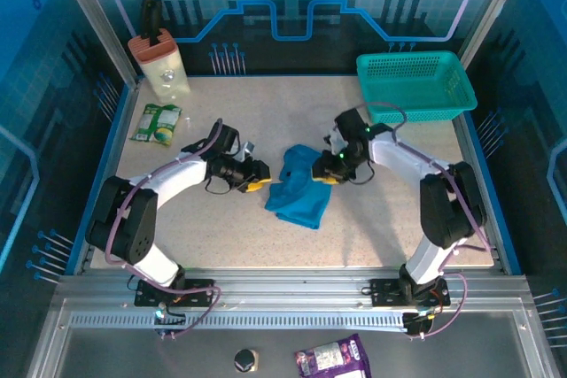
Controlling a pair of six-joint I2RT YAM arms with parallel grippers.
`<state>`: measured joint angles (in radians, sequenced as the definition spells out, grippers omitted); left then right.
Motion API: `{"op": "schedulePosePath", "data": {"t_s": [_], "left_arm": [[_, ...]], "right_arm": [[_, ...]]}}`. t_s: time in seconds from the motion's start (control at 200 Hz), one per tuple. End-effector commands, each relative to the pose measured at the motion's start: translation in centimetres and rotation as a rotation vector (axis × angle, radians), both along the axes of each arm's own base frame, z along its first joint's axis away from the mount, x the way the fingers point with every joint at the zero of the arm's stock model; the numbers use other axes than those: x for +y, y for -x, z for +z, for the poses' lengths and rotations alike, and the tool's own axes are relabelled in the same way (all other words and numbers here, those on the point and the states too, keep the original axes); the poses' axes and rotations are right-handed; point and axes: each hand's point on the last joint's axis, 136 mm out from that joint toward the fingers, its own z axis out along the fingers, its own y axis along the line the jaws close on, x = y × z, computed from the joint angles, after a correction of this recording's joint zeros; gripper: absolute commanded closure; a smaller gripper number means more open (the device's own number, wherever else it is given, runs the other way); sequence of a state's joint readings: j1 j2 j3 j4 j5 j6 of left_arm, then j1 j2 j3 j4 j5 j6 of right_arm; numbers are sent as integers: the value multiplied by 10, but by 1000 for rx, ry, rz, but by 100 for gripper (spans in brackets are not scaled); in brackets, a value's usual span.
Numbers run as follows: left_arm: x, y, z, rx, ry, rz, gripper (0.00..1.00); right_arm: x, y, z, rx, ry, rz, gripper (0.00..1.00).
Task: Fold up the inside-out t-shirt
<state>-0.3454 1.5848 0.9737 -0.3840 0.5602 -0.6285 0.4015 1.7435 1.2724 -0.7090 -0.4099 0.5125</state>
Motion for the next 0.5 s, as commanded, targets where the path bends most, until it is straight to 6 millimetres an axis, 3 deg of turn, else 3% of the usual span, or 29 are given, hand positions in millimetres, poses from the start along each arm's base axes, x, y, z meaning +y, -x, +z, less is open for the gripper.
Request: {"op": "schedulePosePath", "data": {"t_s": [0.0, 0.115, 0.235, 0.36, 0.49], "left_arm": [[-29, 17, 21, -29, -21, -125, 62], [-69, 25, 27, -30, -3, -215, 70], [-97, 33, 18, -24, 5, -269, 78], [-115, 46, -19, 61, 20, -305, 80], [-117, 61, -59, 154, 19, -311, 81]], "right_arm": [[12, -19, -4, 6, -27, 87, 63], [33, -44, -12, 23, -90, 139, 65], [42, -65, -21, 22, -123, 157, 65], [30, -81, -42, 53, -136, 111, 66], [4, -80, -74, 121, -82, 62, 67]]}}
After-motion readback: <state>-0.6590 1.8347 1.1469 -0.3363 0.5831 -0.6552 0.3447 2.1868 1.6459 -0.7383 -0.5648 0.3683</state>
